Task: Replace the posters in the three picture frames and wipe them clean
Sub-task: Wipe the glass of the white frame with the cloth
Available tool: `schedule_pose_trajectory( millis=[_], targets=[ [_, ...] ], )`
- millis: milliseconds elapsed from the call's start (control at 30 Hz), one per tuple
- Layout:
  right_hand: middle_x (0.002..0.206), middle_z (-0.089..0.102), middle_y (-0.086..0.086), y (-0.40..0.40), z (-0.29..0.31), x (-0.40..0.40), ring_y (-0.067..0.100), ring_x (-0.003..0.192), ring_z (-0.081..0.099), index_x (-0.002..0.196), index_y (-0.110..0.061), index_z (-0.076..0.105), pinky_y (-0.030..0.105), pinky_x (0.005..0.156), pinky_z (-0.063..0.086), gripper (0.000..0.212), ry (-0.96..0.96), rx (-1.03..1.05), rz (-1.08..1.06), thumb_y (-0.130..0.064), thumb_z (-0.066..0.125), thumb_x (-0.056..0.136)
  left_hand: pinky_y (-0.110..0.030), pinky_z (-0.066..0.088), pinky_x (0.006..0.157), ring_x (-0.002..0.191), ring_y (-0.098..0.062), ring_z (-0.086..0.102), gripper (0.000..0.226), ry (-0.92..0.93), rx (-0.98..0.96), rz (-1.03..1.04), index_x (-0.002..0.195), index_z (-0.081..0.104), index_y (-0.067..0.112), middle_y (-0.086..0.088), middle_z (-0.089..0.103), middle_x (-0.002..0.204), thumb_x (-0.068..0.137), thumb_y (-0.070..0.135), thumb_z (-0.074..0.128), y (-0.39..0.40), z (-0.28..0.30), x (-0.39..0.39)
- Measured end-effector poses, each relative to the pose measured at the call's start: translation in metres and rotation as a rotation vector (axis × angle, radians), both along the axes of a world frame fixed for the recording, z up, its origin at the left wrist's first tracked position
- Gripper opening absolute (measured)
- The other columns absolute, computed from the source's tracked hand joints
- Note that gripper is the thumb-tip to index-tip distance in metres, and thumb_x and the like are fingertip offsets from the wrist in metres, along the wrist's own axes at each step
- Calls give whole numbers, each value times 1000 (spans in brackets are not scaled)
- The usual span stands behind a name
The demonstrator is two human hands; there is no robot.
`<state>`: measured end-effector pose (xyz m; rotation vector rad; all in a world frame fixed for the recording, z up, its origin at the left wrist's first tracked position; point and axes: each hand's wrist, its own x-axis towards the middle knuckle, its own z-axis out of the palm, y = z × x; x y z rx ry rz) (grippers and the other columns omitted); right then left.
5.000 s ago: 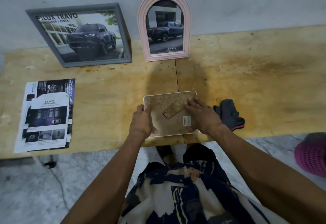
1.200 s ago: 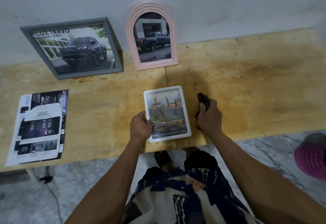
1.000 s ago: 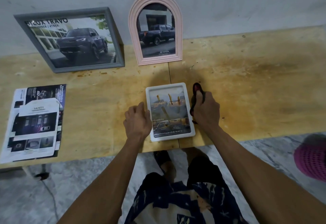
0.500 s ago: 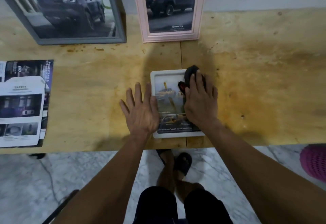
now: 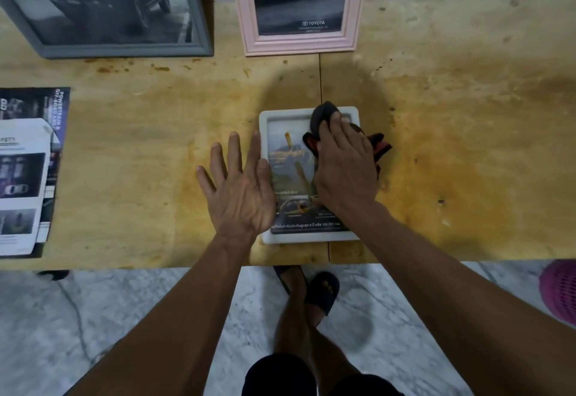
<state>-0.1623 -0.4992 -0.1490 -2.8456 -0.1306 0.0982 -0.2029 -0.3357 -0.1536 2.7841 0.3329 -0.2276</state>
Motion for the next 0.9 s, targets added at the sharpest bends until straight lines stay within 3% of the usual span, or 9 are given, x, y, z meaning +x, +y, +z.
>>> schedule_pose_trajectory(
  millis=[100,233,500,733,900],
  targets=[
    [158,26,12,8,4,2,26,146,25,149,-7,34,39,118,15,68,26,43,39,-39,29,89,-58,-4,120,153,-25,-7,52,0,-13,3,156,8,41,6,2,167,105,51,7,1,0,0],
    [156,31,11,24,2,5,26,144,30,146,-9,40,39,115,22,59,15,83,108,-19,52,89,-58,-4,119,153,-25,-8,53,-2,-18,1,156,6,42,6,1,167,105,52,5,1,0,-1],
    [156,35,3,39,10,0,22,143,29,146,-15,41,39,114,22,54,78,63,284,-21,44,93,-56,-7,119,153,-24,-10,53,4,-28,7,156,4,45,8,-1,167,104,52,2,2,-2,-1],
    [142,54,4,31,12,-47,26,132,45,129,-13,60,47,108,31,46,11,201,278,-15,46,86,-57,-9,118,152,-23,-13,51,60,-51,-9,155,7,48,10,-5,166,104,53,7,7,-2,4],
    [135,60,2,24,13,-71,24,125,51,123,-14,66,43,105,33,42,20,224,309,-16,50,83,-55,-14,118,151,-23,-18,50,133,-106,-7,155,9,49,11,-10,166,105,51,15,9,2,10]
  ],
)
